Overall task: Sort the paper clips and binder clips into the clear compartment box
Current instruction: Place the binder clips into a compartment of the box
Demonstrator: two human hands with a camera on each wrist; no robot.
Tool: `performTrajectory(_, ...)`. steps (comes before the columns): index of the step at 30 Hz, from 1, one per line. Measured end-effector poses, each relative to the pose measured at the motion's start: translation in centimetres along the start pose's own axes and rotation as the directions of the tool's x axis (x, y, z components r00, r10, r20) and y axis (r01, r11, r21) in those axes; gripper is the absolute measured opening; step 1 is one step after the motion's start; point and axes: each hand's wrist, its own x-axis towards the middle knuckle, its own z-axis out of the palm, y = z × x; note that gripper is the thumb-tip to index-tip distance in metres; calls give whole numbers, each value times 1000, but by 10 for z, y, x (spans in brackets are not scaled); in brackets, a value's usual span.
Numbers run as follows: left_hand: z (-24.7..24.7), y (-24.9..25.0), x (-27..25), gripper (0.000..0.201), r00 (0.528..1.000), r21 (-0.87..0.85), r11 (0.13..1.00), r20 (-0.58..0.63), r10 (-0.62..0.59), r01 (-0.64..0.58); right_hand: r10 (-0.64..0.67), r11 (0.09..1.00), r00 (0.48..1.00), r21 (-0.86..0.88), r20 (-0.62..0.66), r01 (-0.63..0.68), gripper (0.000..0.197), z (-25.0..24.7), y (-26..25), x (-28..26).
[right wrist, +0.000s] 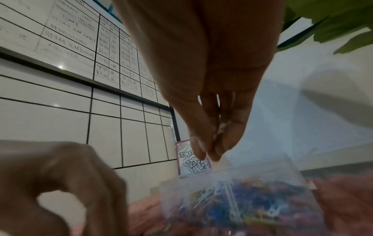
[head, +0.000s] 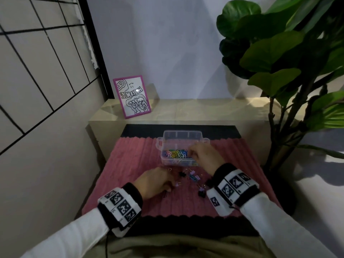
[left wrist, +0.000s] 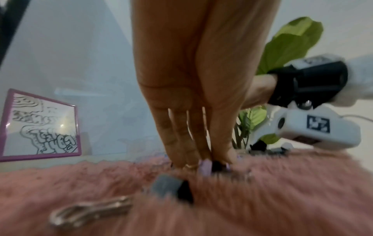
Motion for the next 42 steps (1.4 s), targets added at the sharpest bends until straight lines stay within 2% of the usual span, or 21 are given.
performTrajectory(3, 9, 10, 5, 43, 1000, 113, 993, 14, -16, 14, 33, 995, 980, -100, 197, -14, 16, 7, -1, -17)
performTrajectory(5, 12, 13, 9, 54, 1000, 126, 992, 9, -12, 11, 69, 976, 952, -218, 298, -2, 24, 13, 1, -22)
performTrajectory(8, 11, 9, 13, 44, 1000, 51, 999, 5, 11, -12, 86, 956, 931, -292, 354, 22, 35, 19, 2, -21)
performTrajectory(11, 9, 2, 15, 23, 1000, -49, 999, 12, 19, -19, 46, 963, 948, -268, 316, 43, 27, 23, 5, -16)
performTrajectory(14, 4, 0, 14, 17, 999, -81, 997, 33, 20, -17, 41, 981, 958, -192, 283, 15, 19, 19, 12, -14)
performTrajectory(19, -1, -8, 5, 15, 999, -212, 977, -34, 4, -11, 82, 988, 981, 112, 176, -102, 10, 11, 29, -16)
performTrajectory(23, -3, -15, -3, 17, 994, -425, 905, -79, -70, 30, 141, 892, 985, 420, 95, -168, 8, 6, 39, -22)
performTrajectory(26, -5, -23, -9, 14, 980, -468, 883, -158, -122, 34, 191, 793, 976, 570, 103, -215, 7, -2, 39, -24)
performTrajectory(29, -6, -30, -14, 17, 975, -564, 823, -138, -176, 69, 208, 729, 976, 654, 73, -204, 7, -12, 39, -13)
performTrajectory(31, -6, -33, -19, 20, 974, -613, 784, -107, -198, 92, 211, 730, 977, 661, 23, -174, 8, -17, 38, 3)
performTrajectory(37, -8, -49, -30, 29, 970, -566, 814, -102, -221, 126, 285, 829, 958, 511, -34, -229, 11, -19, 26, 40)
performTrajectory(40, -7, -55, -33, 27, 978, -463, 873, -54, -199, 152, 271, 893, 961, 385, -49, -232, 13, -14, 25, 47)
performTrajectory(42, -5, -52, -33, 20, 974, -316, 935, -99, -203, 163, 245, 939, 969, 257, -33, -229, 16, -11, 27, 47)
